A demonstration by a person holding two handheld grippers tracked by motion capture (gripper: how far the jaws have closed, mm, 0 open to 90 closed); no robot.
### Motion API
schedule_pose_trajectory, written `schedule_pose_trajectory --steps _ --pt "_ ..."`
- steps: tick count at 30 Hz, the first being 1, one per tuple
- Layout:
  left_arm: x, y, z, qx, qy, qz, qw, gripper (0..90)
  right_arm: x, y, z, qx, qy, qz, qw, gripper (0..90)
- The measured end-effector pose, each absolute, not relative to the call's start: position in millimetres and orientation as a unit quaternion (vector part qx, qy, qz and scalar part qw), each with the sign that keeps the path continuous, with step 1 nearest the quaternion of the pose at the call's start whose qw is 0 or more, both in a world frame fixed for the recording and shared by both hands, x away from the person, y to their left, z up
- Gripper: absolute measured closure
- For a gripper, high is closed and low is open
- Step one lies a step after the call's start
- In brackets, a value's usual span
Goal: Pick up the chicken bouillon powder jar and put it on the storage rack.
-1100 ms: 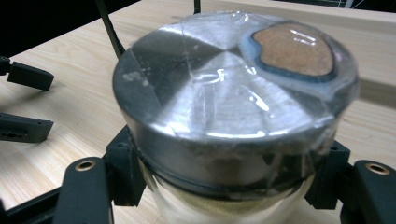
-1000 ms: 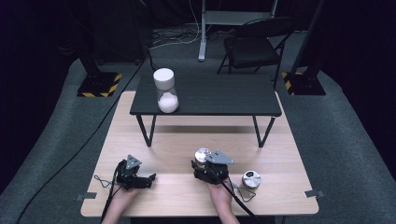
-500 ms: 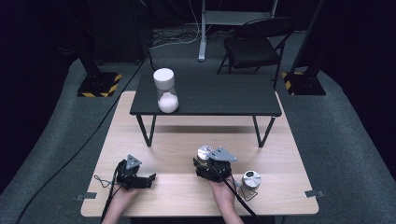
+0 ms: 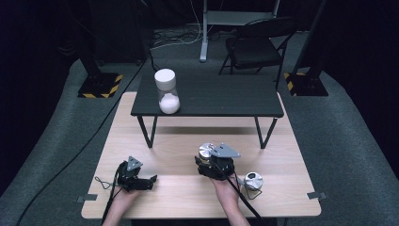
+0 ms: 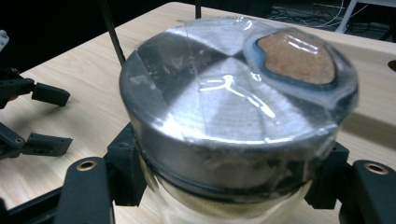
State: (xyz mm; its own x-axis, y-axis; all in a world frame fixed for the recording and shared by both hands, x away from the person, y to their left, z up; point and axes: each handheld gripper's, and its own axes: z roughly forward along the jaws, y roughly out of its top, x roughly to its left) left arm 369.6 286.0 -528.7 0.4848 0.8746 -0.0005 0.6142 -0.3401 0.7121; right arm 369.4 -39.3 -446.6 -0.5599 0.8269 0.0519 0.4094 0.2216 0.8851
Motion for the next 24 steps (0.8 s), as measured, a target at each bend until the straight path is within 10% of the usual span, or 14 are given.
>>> schedule_pose_trajectory --steps 24 --pt "370 286 -529 0.795 0.468 0.196 0.333 2.6 374 -42 -412 0.403 0.757 0.463 0.224 30.3"
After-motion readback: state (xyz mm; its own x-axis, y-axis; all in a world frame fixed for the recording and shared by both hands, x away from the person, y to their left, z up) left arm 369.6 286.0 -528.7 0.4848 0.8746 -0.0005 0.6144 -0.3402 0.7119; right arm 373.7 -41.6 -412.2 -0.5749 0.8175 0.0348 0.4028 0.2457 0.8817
